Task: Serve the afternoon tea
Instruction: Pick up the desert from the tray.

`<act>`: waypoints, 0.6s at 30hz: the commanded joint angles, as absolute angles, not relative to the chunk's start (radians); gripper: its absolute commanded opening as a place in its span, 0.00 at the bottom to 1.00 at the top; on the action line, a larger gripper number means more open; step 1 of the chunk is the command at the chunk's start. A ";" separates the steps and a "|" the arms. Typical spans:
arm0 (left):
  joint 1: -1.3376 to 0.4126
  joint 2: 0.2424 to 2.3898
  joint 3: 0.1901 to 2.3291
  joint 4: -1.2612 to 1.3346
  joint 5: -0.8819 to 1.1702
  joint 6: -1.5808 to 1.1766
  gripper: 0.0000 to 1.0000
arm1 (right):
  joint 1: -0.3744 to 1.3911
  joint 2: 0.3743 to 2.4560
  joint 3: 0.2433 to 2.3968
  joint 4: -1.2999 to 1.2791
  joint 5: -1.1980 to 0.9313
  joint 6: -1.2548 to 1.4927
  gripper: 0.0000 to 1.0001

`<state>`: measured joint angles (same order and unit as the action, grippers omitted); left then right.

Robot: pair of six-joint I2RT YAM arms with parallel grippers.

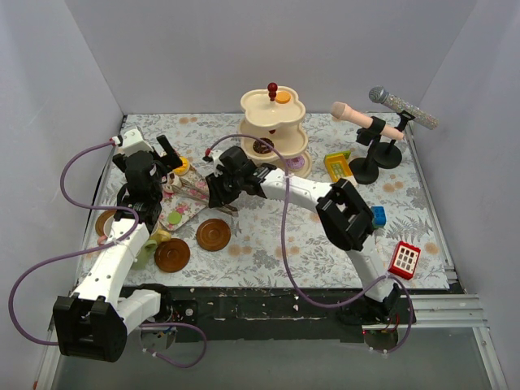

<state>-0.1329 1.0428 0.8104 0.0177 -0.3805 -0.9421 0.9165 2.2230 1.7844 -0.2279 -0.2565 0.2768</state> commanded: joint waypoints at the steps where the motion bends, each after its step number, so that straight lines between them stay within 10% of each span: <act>1: -0.137 1.037 0.804 0.026 -0.377 -0.940 0.98 | 0.917 2.031 1.678 -0.135 -0.242 0.265 0.20; 18: -0.138 1.045 0.804 0.023 -0.374 -0.951 0.98 | 0.911 1.691 1.390 -0.146 -0.141 0.255 0.18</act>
<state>-0.1337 1.0454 0.8101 0.0223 -0.3733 -0.9474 0.9165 1.8202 1.4155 -0.1780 -0.1833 0.2729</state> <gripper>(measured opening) 0.981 0.413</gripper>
